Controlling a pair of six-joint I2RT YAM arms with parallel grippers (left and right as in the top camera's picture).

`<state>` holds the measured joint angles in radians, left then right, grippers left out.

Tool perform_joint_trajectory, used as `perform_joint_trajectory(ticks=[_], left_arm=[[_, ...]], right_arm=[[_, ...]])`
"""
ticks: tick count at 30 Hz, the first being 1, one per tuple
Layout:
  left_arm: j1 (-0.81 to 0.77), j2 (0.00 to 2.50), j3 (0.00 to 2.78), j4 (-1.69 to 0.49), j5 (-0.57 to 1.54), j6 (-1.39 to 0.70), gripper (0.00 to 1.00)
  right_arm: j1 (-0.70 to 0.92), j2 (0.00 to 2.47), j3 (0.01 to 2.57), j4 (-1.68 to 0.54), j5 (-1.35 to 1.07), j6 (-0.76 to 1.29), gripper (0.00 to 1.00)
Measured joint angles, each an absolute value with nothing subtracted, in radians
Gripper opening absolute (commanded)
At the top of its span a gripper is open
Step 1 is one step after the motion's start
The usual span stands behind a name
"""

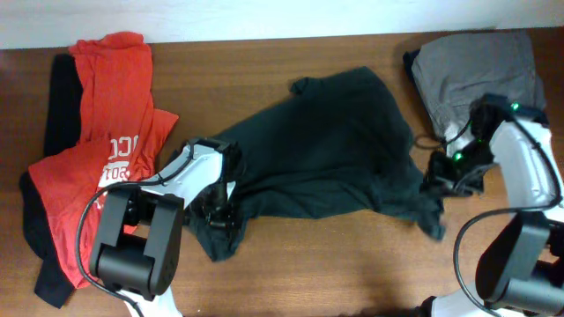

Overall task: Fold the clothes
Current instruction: 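Release the black shirt flat on the table center with both grippers, then grasp the left and right top corners of the black shirt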

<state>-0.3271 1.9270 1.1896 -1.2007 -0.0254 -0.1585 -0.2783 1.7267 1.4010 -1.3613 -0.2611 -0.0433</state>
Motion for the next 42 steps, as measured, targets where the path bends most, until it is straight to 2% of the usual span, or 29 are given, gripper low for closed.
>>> perform_joint_trajectory(ticks=[2,3,4,6,11,16,17,19,20,21,22,25,27,28,34,42], left_arm=[[-0.327,1.903,1.246,-1.2,-0.043,-0.159,0.87],[-0.327,1.878,1.279,-1.195,-0.054,-0.159,0.96],[-0.327,1.851,1.31,-1.19,-0.067,-0.159,0.98],[-0.326,1.774,1.376,-1.164,-0.101,-0.163,0.99],[-0.274,1.658,1.426,-1.107,-0.139,-0.183,0.99],[-0.166,1.666,1.426,-1.107,-0.135,-0.24,0.99],[-0.143,1.668,1.426,-1.1,-0.134,-0.252,0.95],[-0.111,1.672,1.425,-1.081,-0.134,-0.266,0.89],[-0.104,1.674,1.425,-1.07,-0.134,-0.273,0.89],[-0.097,1.678,1.425,-1.055,-0.134,-0.276,0.82],[-0.093,1.683,1.425,-1.044,-0.132,-0.282,0.79],[-0.09,1.714,1.425,-1.023,-0.131,-0.289,0.78],[-0.09,1.747,1.425,-1.02,-0.131,-0.289,0.74],[-0.09,1.765,1.425,-1.018,-0.13,-0.291,0.74],[-0.09,1.824,1.424,-0.922,-0.124,-0.292,0.74],[-0.09,1.824,1.424,-0.892,-0.12,-0.292,0.74]], right_arm=[[-0.278,1.727,1.494,-1.368,-0.306,-0.075,0.62],[-0.275,1.727,1.536,-1.375,-0.322,-0.09,0.64],[-0.272,1.727,1.589,-1.376,-0.342,-0.102,0.69],[-0.257,1.725,1.682,-1.374,-0.367,-0.131,0.73],[-0.17,1.714,1.773,-1.29,-0.394,-0.162,0.74],[-0.082,1.722,1.773,-1.23,-0.395,-0.187,0.73],[-0.062,1.73,1.773,-1.214,-0.396,-0.19,0.73],[-0.048,1.742,1.773,-1.198,-0.396,-0.192,0.69],[-0.044,1.751,1.773,-1.19,-0.396,-0.194,0.66],[-0.041,1.76,1.773,-1.179,-0.396,-0.196,0.62],[-0.039,1.77,1.773,-1.168,-0.396,-0.196,0.6],[-0.038,1.797,1.773,-1.127,-0.395,-0.199,0.56],[-0.038,1.813,1.773,-1.085,-0.395,-0.202,0.35],[-0.038,1.826,1.773,-1.038,-0.395,-0.211,0.3],[-0.036,1.961,1.773,-0.801,-0.4,-0.209,0.29],[0.024,2.17,1.773,-0.686,-0.403,-0.207,0.26]])
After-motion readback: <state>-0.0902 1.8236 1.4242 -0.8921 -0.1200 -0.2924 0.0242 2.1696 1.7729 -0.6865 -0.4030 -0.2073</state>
